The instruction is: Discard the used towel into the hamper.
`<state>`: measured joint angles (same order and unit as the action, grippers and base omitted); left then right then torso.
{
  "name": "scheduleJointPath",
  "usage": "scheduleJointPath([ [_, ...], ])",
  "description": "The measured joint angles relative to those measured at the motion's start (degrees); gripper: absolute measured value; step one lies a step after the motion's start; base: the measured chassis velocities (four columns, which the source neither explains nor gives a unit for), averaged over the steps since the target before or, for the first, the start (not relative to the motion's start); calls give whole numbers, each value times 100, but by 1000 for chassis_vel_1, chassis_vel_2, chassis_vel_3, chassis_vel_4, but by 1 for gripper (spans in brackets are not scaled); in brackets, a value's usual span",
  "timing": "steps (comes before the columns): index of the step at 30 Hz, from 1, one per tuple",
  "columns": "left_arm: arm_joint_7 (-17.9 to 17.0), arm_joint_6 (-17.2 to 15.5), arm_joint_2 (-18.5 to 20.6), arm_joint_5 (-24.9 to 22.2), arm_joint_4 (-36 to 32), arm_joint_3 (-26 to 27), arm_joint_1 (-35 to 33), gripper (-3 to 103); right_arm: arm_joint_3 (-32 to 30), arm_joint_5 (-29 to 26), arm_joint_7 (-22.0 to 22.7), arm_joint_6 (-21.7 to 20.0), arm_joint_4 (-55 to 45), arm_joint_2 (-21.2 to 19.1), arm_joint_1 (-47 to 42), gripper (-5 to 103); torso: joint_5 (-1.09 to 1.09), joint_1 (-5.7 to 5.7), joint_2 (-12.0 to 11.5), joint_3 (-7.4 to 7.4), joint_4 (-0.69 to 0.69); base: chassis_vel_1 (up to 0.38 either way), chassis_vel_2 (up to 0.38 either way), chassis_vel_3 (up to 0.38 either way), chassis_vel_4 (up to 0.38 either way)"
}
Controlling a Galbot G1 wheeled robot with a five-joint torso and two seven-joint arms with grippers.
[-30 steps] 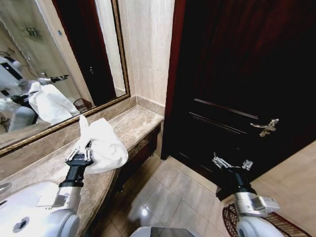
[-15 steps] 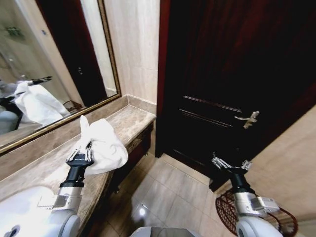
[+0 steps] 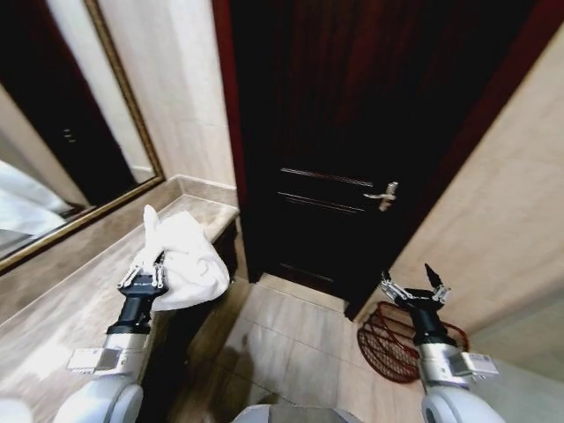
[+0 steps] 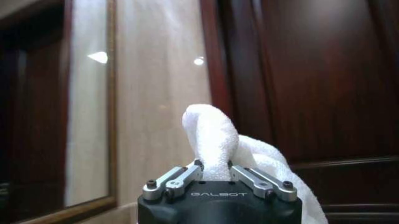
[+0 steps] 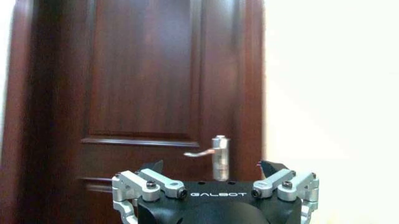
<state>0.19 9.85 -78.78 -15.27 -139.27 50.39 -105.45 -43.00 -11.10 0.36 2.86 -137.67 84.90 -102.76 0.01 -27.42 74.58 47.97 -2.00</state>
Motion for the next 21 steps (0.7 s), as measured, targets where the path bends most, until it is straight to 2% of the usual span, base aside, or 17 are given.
scheduleJointPath([
  [21,20,-37,18,-68,126,-12,50,8,-13,-20,156,-9,25,23,35,100,-1,1,0,0,-1,-128,-127,-122,-126],
])
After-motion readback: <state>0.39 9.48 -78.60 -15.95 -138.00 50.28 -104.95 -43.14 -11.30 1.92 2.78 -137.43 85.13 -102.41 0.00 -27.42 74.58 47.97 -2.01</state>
